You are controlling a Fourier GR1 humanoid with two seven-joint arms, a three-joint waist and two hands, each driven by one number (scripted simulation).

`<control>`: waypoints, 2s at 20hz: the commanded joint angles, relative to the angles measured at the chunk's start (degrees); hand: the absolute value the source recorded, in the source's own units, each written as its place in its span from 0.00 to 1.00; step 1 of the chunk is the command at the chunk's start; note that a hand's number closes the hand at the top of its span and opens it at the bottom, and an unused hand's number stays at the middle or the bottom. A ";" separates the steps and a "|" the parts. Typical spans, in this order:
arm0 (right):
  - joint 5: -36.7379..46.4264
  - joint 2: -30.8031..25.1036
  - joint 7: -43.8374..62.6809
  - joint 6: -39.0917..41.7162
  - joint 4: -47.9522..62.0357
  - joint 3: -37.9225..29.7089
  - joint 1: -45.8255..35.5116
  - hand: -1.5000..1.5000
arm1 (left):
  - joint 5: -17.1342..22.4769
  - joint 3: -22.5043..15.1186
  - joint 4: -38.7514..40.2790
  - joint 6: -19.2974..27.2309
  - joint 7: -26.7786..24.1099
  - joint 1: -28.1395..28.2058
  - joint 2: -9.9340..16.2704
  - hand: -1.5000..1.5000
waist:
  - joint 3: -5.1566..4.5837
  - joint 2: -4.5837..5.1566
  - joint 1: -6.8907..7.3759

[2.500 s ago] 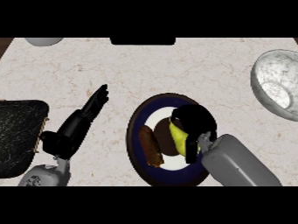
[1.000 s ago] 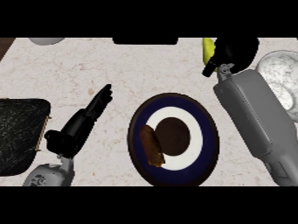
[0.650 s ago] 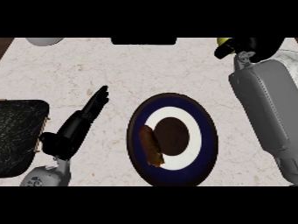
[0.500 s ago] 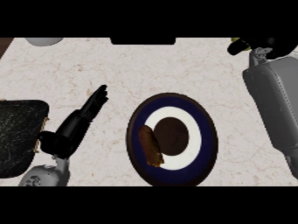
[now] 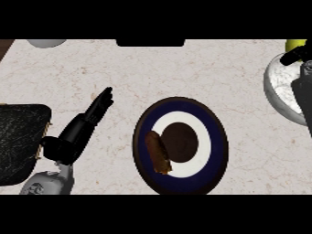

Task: Pick the pear from the plate and place it in the bowl

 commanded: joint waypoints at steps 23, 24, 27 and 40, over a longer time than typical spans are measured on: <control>-25.08 -4.46 -26.15 -14.32 12.08 -23.50 3.47 0.00 | -1.53 0.51 -0.61 0.02 1.94 -0.25 -1.85 0.50 | 0.02 -0.24 -0.65; -26.20 -7.46 -27.41 -15.66 13.91 -26.04 2.45 0.00 | -0.72 0.90 0.30 -1.12 0.56 0.84 -1.31 0.50 | 0.05 0.01 -0.22; -30.08 -3.90 -27.08 -18.11 7.10 -28.45 9.92 0.00 | -1.34 1.10 -0.48 -1.29 -2.99 4.28 -0.61 0.50 | -0.01 -0.47 -1.23; -49.18 -5.60 -31.75 -8.86 -21.92 -45.07 38.65 0.00 | 0.47 4.11 -2.50 -2.68 1.96 2.79 1.15 0.50 | -0.05 -0.61 -2.35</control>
